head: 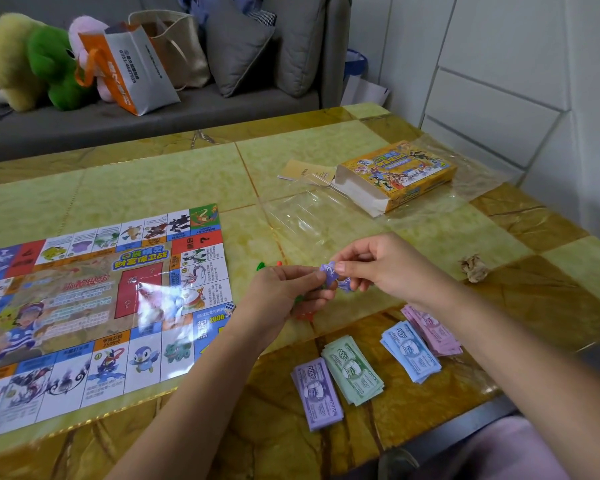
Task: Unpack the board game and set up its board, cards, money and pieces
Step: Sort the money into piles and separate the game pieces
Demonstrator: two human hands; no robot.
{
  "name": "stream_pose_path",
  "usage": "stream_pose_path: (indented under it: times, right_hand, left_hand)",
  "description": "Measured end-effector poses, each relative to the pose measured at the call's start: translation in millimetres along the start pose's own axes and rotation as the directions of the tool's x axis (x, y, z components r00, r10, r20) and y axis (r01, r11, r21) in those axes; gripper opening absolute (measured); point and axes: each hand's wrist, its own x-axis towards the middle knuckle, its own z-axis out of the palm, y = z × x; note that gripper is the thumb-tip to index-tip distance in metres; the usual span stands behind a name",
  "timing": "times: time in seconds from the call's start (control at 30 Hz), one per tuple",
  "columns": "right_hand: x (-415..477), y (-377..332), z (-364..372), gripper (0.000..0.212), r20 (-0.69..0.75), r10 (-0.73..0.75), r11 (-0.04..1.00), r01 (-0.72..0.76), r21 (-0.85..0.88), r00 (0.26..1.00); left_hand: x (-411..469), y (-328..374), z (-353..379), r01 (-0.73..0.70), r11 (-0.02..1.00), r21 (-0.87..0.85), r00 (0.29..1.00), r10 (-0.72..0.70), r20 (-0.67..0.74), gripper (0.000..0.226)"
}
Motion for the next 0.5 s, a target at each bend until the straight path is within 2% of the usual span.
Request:
stream_pose_path:
  times: [0.1,0.23,0.33,0.5]
  right_hand:
    - [0.3,-0.7,-1.0,0.011,-0.018,-0.019,1.0,0.019,0.002,1.0]
    - [5.0,5.2,-9.7,0.013,-0.121,-0.023,1.0,0.021,-0.018,0.992]
    - [8.4,11.9,-15.1,0.012,-0.141,0.001,0.99,-0.022,-0.142,0.99]
    - [9.9,17.3,-13.6,0.008,-0.107,0.043,0.954,-0.073,-0.289,0.993]
  left_hand:
    - [0.5,-0.5,0.0,0.01,1.0,-0.015,1.0,-0.01,0.01,0.011]
    - [0.7,0.8,-2.5,-0.006,0.999,-0.047,0.999,0.004,-0.042,0.01]
    - [2.0,2.6,-5.7,-0.022,0.998,-0.065,0.996,0.016,-0.085,0.008]
    - [1.6,2.1,-4.8,-0.001,0.999,-0.045,0.998,-0.002,-0.07,0.01]
